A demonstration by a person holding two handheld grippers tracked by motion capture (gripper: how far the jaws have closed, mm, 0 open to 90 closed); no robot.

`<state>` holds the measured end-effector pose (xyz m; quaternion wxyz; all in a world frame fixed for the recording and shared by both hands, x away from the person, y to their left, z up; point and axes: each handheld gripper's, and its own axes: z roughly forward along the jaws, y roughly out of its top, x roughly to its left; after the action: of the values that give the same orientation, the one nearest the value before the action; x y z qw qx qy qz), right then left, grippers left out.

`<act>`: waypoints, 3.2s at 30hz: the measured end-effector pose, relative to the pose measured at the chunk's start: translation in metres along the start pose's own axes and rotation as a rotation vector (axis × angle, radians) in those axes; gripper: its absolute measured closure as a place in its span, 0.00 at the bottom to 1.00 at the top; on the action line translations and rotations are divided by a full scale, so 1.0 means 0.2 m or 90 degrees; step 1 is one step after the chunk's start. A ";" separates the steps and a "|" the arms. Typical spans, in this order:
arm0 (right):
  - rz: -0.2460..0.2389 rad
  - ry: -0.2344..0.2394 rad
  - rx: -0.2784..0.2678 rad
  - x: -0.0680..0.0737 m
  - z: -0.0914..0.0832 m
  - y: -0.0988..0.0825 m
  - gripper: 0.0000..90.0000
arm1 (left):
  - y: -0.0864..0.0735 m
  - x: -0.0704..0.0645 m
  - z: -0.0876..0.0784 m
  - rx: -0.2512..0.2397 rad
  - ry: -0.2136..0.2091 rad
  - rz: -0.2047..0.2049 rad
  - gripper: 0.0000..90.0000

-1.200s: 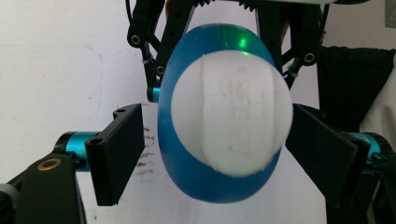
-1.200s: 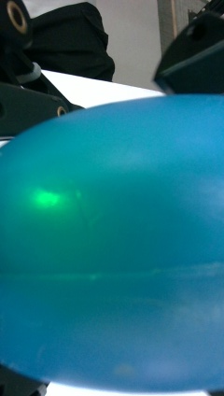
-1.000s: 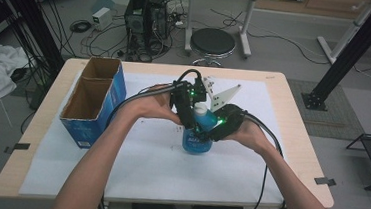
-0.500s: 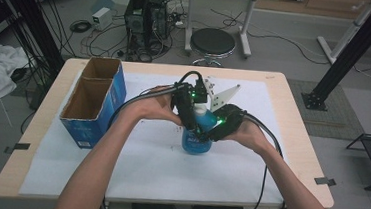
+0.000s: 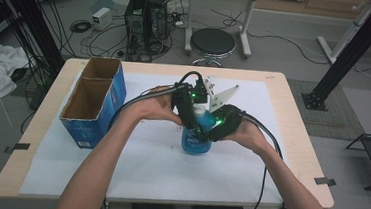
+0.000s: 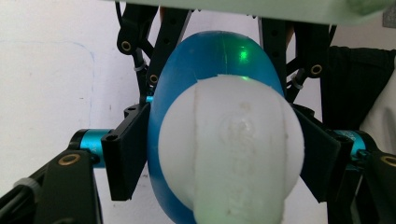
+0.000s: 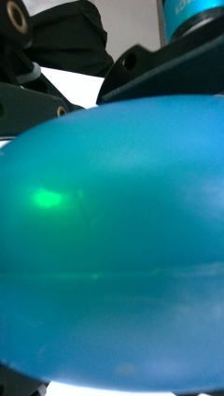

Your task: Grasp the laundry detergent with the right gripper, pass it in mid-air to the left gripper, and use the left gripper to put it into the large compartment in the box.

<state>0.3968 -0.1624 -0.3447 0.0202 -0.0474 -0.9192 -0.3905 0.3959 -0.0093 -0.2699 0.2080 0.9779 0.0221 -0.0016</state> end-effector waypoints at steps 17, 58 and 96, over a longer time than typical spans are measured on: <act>0.001 0.000 -0.002 0.00 0.00 0.00 0.49 | 0.00 0.00 0.00 0.006 0.000 0.000 0.34; 0.016 0.024 -0.027 0.02 0.02 0.01 0.48 | -0.01 -0.02 -0.01 0.003 0.009 0.006 0.43; -0.023 0.015 -0.008 0.00 0.04 0.00 0.39 | -0.03 -0.02 -0.02 0.002 0.008 0.004 0.42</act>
<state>0.3970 -0.1563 -0.3503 0.0237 -0.0261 -0.9170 -0.3973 0.3908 -0.0029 -0.2687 0.2066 0.9782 0.0206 0.0055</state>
